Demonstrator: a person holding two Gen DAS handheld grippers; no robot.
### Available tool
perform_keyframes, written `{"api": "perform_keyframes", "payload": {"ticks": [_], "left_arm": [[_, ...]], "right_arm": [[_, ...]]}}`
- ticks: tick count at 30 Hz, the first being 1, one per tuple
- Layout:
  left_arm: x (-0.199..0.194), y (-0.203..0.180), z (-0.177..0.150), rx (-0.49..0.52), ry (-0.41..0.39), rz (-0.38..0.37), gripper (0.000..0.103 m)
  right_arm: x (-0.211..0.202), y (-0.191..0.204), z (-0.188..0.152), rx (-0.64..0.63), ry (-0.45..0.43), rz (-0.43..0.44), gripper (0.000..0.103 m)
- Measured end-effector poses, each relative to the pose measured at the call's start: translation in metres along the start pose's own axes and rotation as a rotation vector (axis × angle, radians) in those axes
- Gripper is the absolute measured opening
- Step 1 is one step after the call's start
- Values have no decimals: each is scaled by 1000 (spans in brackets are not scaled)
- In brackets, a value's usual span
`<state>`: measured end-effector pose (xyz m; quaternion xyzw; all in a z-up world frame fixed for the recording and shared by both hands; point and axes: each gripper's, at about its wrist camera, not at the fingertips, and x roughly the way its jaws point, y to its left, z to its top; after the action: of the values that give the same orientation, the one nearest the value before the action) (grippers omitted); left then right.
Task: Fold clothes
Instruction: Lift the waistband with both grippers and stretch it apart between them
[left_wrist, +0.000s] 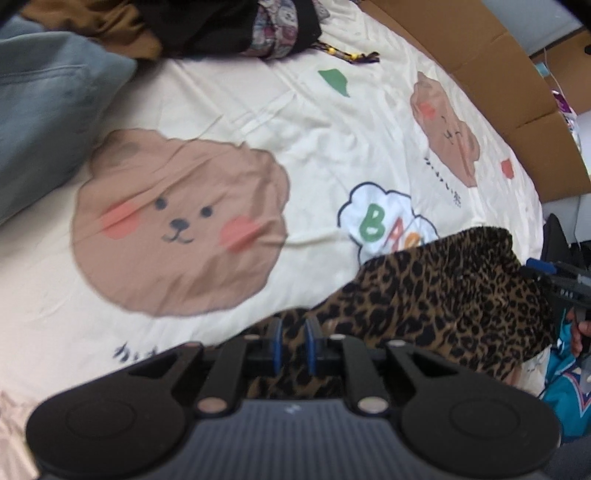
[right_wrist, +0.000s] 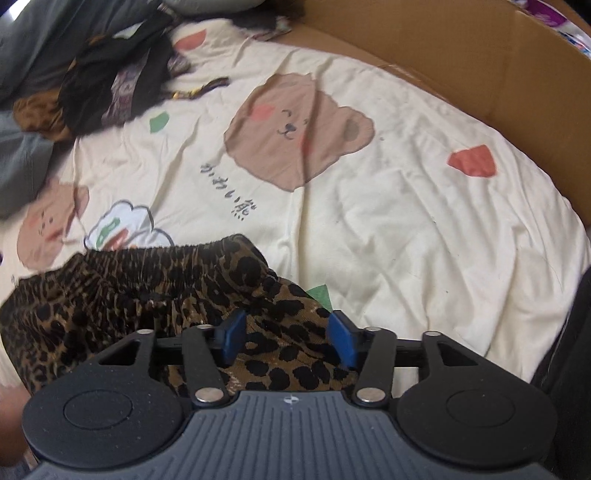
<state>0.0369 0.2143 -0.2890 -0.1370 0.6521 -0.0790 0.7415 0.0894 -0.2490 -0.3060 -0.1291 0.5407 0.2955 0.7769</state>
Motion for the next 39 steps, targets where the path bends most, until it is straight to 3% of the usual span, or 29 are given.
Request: {"api": "perform_keyframes", "payload": {"ticks": [8, 15, 19, 27, 39], "left_arm": [[45, -17, 22, 17, 15, -49, 21], [75, -22, 28, 22, 57, -103, 38], [86, -23, 25, 24, 85, -125, 53], [99, -27, 10, 75, 130, -159, 53], [110, -46, 7, 185, 118, -96, 53]], "right_arm": [[18, -2, 2, -50, 46, -20, 60], [30, -2, 0, -65, 74, -15, 60], [35, -3, 1, -70, 82, -14, 60], [48, -8, 2, -69, 92, -8, 60], [63, -13, 7, -69, 76, -5, 60]]}}
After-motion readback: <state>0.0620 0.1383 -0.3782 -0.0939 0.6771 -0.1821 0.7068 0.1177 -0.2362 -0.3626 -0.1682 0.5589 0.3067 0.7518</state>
